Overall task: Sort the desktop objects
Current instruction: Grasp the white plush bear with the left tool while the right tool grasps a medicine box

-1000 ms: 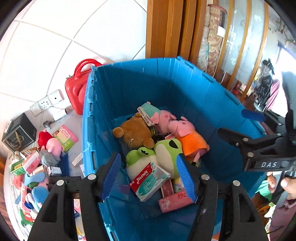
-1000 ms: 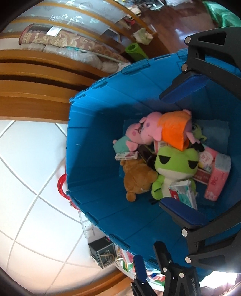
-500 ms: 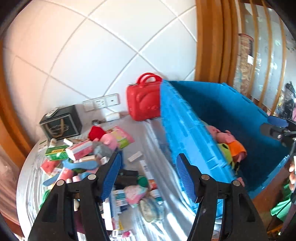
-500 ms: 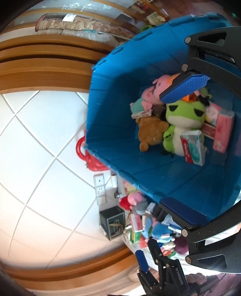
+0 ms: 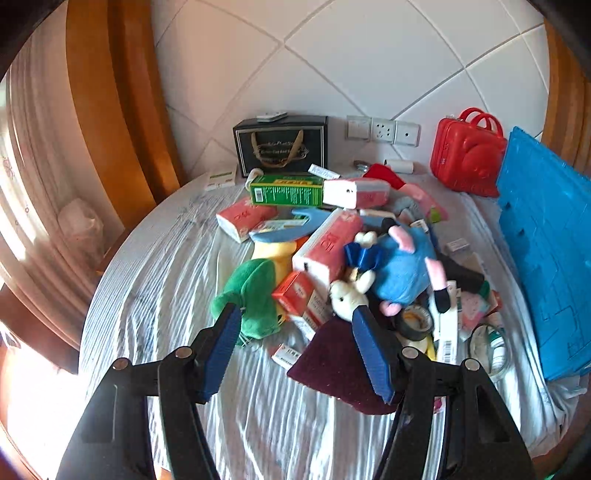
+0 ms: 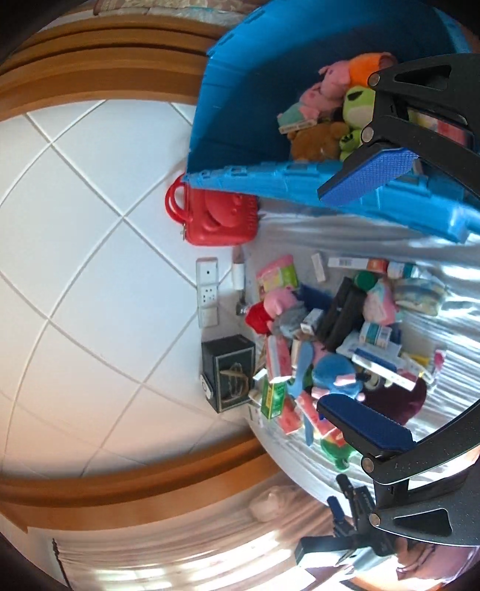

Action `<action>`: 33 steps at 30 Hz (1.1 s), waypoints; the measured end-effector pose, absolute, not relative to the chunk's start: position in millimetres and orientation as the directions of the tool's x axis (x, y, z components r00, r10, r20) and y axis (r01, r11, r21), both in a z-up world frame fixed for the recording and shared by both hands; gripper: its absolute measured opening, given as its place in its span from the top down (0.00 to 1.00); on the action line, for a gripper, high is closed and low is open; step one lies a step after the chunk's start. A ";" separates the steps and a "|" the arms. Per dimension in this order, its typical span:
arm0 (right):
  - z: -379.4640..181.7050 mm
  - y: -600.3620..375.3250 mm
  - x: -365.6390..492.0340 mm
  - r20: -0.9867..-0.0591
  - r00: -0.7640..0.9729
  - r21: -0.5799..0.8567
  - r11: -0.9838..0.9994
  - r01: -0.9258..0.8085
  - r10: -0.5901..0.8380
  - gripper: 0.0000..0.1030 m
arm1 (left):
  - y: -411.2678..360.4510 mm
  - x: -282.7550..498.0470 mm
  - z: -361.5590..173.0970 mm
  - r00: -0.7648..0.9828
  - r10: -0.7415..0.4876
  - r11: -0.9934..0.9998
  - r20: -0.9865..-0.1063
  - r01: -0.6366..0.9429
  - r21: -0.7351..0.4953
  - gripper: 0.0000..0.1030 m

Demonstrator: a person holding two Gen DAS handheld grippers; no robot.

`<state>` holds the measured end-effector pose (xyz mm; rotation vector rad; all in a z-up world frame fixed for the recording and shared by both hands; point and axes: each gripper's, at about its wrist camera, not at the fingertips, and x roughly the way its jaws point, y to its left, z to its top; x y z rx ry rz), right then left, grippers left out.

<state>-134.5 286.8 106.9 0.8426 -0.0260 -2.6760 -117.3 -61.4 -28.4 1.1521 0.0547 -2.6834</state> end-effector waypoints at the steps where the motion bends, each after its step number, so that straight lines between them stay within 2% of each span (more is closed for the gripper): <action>1: 101.6 276.2 -136.2 -0.557 -0.764 0.120 -0.942 0.314 -0.326 0.00 | -68.0 -118.7 -38.0 -0.660 -0.171 -0.977 -0.731 0.210 0.039 0.40; 5: 71.5 244.7 -145.6 -0.608 -0.718 0.146 -0.937 0.316 -0.337 0.00 | -79.9 -124.6 -66.2 -0.644 -0.122 -0.982 -0.755 0.190 -0.004 0.40; 11: 2.8 220.7 -162.2 -0.719 -0.616 0.201 -0.945 0.259 -0.322 0.00 | -66.2 -156.3 -83.9 -0.666 -0.063 -0.996 -0.743 0.083 0.010 0.40; 14: -36.7 222.1 -171.6 -0.775 -0.563 0.202 -0.957 0.208 -0.286 0.00 | -56.5 -182.1 -100.3 -0.644 -0.021 -0.999 -0.764 0.034 -0.001 0.40; 21: -104.0 233.7 -180.4 -0.865 -0.451 0.186 -0.975 0.121 -0.221 0.00 | -41.6 -235.4 -140.0 -0.600 -0.067 -0.997 -0.797 0.021 0.068 0.40; 23: -114.0 233.7 -180.3 -0.877 -0.433 0.178 -0.978 0.112 -0.209 0.00 | -47.3 -244.5 -149.8 -0.585 -0.043 -0.999 -0.810 0.034 0.028 0.58; 24: -118.3 233.5 -180.8 -0.882 -0.425 0.176 -0.978 0.108 -0.206 0.00 | -53.1 -247.1 -153.0 -0.571 -0.019 -0.999 -0.820 0.049 -0.011 0.62; 26: -123.5 234.0 -181.9 -0.889 -0.412 0.174 -0.980 0.094 -0.198 0.00 | -61.4 -241.1 -148.8 -0.579 0.013 -0.996 -0.815 0.066 -0.062 0.64; 30: -125.1 224.0 -183.4 -0.890 -0.412 0.168 -0.980 0.103 -0.196 0.00 | -69.0 -208.6 -127.9 -0.617 -0.016 -0.996 -0.787 0.083 -0.044 0.64; 33: -127.6 205.6 -186.1 -0.884 -0.393 0.208 -0.967 0.149 -0.251 0.00 | -78.9 -181.3 -115.6 -0.624 -0.038 -0.994 -0.781 0.103 -0.034 0.64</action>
